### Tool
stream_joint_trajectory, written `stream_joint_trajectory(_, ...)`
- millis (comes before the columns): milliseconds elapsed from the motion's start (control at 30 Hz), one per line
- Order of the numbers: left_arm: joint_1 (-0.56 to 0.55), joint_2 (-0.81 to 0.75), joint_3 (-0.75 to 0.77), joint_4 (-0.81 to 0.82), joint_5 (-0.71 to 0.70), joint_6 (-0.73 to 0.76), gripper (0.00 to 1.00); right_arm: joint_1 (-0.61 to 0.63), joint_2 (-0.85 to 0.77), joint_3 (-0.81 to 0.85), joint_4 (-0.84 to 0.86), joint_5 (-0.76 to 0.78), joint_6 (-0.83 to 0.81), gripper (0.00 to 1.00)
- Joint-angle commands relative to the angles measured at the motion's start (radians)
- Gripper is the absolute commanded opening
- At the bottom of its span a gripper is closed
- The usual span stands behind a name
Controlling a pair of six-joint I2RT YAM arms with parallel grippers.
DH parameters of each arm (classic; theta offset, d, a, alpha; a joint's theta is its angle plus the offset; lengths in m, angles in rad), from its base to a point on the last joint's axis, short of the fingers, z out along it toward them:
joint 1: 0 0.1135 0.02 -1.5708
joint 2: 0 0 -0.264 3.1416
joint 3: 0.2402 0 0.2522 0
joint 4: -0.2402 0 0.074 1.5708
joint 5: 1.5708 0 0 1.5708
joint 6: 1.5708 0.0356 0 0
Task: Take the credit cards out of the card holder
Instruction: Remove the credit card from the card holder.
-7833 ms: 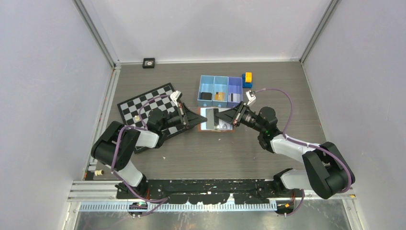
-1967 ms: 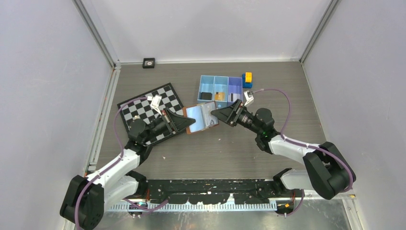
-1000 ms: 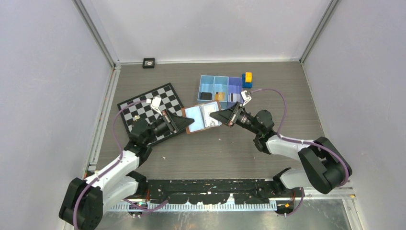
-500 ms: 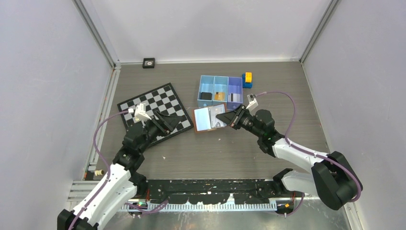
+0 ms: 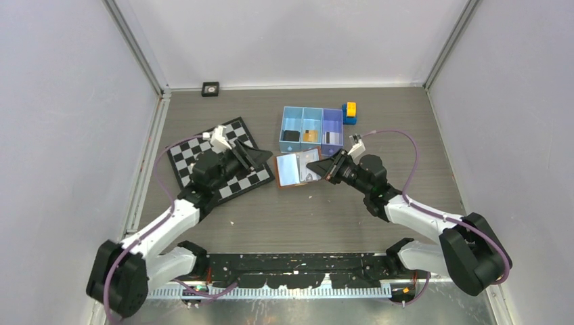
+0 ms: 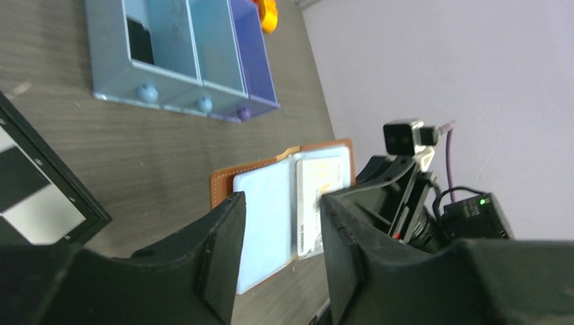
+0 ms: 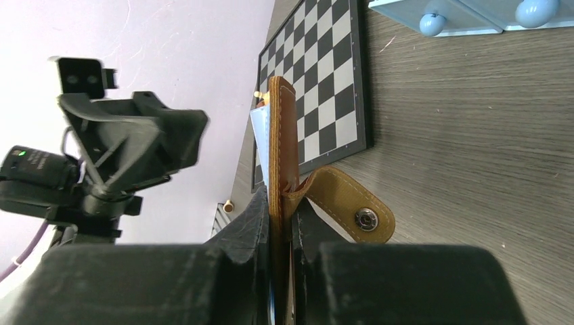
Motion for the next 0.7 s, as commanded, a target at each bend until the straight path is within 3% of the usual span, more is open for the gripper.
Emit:
stream_joint_trajectory(0,-0.017,0.135,-0.041,0.268,0.179,-0.055,0.43,-0.002,-0.011,0.015,0.075,0.03,-0.01,0.01)
stream_joint_trajectory(100,-0.04,0.214,-0.027,0.326,0.222,-0.063,0.38,-0.004,-0.038,0.003,0.067,0.057,-0.01,0.0)
stream_joint_trajectory(433,-0.133,0.34,0.02,0.41,0.285,-0.022,0.38,-0.009,-0.121,-0.014,0.027,0.106,-0.027,0.0)
stream_joint_trajectory(667,-0.155,0.367,0.039,0.42,0.311,-0.017,0.38,-0.009,-0.104,-0.012,0.105,0.04,-0.003,0.0)
